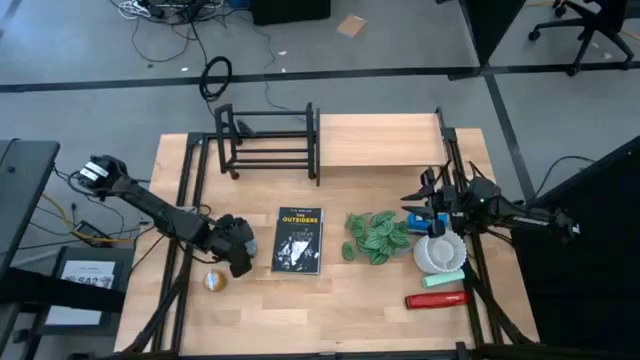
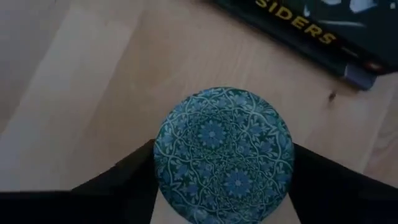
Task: Stock shelves
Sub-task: Put the blue scented candle on the shelf
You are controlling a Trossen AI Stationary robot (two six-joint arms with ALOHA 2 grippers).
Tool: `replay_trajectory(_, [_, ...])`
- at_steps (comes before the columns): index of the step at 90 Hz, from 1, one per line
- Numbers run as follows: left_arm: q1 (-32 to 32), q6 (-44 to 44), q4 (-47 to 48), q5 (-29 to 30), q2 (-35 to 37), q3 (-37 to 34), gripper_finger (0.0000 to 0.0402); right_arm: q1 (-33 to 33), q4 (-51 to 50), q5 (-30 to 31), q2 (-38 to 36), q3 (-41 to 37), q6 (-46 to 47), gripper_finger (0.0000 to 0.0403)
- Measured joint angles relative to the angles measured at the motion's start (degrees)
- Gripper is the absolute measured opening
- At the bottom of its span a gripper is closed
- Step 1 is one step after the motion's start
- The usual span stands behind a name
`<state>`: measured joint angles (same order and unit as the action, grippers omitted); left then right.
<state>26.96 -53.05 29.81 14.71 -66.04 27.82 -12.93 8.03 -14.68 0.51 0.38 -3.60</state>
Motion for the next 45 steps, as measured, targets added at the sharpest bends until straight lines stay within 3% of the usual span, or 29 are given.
replay_trajectory(25, [-1.25, -2.35, 4.35, 1.76, 0.00, 9.15, 0.0262, 0.02, 0.01, 0.00, 0.00, 0.01, 0.02, 0.0077])
replay_trajectory(45, [-4.72, 8.41, 11.29, 5.41, -0.14, 24.76, 0.0262, 0.02, 0.00, 0.00, 0.00, 0.02, 0.00, 0.0077])
